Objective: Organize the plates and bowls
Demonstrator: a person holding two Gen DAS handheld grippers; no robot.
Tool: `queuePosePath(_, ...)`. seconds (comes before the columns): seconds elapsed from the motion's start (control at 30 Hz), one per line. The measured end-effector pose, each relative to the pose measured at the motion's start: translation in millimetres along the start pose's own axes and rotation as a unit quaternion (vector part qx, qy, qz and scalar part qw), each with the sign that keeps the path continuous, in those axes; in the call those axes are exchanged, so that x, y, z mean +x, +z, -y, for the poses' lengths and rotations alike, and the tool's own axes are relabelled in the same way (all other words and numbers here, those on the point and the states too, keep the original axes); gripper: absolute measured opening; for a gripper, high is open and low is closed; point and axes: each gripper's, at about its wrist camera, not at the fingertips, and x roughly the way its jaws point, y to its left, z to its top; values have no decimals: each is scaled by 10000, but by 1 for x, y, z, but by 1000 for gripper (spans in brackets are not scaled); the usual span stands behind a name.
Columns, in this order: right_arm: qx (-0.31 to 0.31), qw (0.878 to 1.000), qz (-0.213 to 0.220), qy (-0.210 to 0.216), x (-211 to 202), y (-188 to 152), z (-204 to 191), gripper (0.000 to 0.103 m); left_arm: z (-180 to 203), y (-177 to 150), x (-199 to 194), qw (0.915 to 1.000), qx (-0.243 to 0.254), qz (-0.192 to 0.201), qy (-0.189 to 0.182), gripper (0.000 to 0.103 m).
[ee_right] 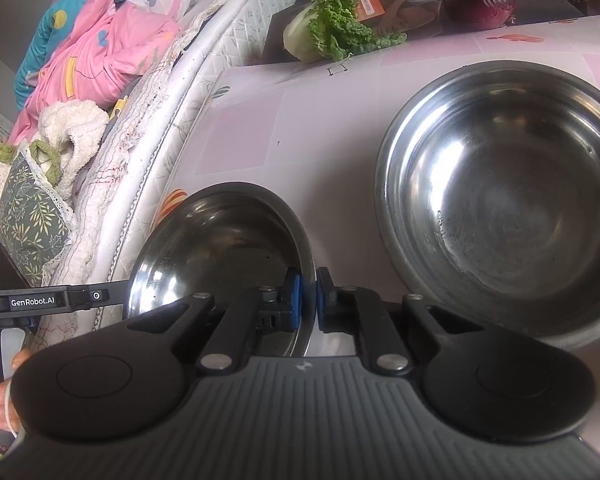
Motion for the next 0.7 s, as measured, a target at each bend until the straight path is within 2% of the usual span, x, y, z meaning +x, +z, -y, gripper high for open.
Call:
queuePosePath(0.23,45,10000,7,23,-2,0,1,8,-5,-1,-5,9999,-63,113,-84,44)
queuePosePath(0.3,77,10000,-1,45,-2,0,3,9,-6,-2,-8,9997,-82,158,-147,49)
queuePosePath(0.5,132,9999,-24,87,-2,0,5,9,-1,-5,-10,9994,20,238,-240,49)
queuePosePath(0.63,116,9999,-66,90,-2,-3,4,9,7,-8,1,9995,160,135,-233,43)
queuePosePath(0.7,115,9999,-78,101,-2,-4,4,9,11,-9,6,9993,215,113,-282,31)
